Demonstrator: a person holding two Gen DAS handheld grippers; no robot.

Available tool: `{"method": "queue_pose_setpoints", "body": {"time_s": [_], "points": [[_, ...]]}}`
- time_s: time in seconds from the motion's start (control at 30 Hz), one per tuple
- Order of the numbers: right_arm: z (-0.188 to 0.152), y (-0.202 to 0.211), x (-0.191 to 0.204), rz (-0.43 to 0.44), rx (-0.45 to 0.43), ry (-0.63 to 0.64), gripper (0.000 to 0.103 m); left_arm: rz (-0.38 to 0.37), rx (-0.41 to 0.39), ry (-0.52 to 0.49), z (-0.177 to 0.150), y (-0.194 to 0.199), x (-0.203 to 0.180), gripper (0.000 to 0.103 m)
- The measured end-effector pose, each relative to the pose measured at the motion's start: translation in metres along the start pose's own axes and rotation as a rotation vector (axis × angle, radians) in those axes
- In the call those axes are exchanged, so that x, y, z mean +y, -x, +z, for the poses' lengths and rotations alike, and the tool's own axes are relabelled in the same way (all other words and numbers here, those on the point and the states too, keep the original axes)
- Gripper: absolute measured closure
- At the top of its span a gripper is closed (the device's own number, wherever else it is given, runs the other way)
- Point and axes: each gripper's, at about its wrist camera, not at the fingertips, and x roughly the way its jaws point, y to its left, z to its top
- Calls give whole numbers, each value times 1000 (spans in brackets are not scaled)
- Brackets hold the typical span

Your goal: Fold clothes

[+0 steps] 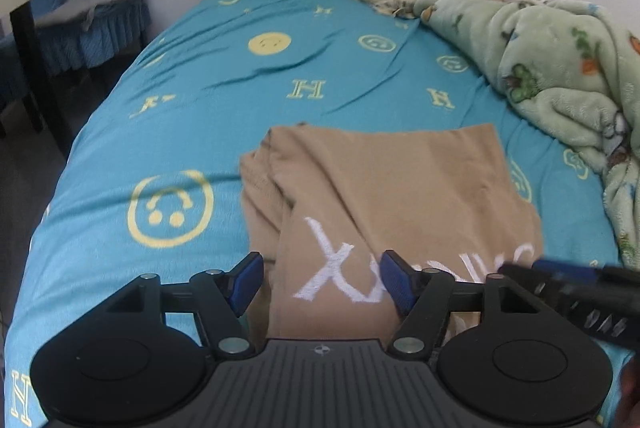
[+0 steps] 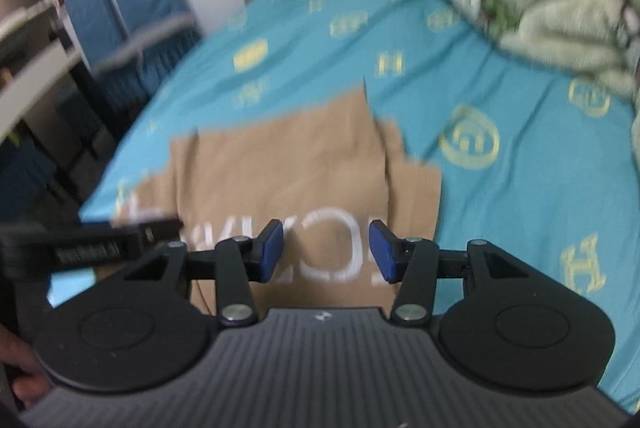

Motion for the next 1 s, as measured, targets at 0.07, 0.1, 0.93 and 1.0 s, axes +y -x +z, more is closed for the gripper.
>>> {"method": "queue_pose_setpoints", "body": {"time_s": [0.07, 0.1, 0.93, 1.0], "points": [[-4, -4, -2, 5, 15, -17, 53, -3, -8, 17, 0, 8, 2, 35], [-5, -6, -3, 7, 22, -26, 53, -7, -19, 20, 0, 15, 3, 35], [-7, 0, -7, 23, 26, -114, 53, -347, 184, 828, -55, 4, 77, 34], [-6, 1, -7, 26, 26, -125, 53, -338, 179, 822, -55, 5, 79, 43]]}}
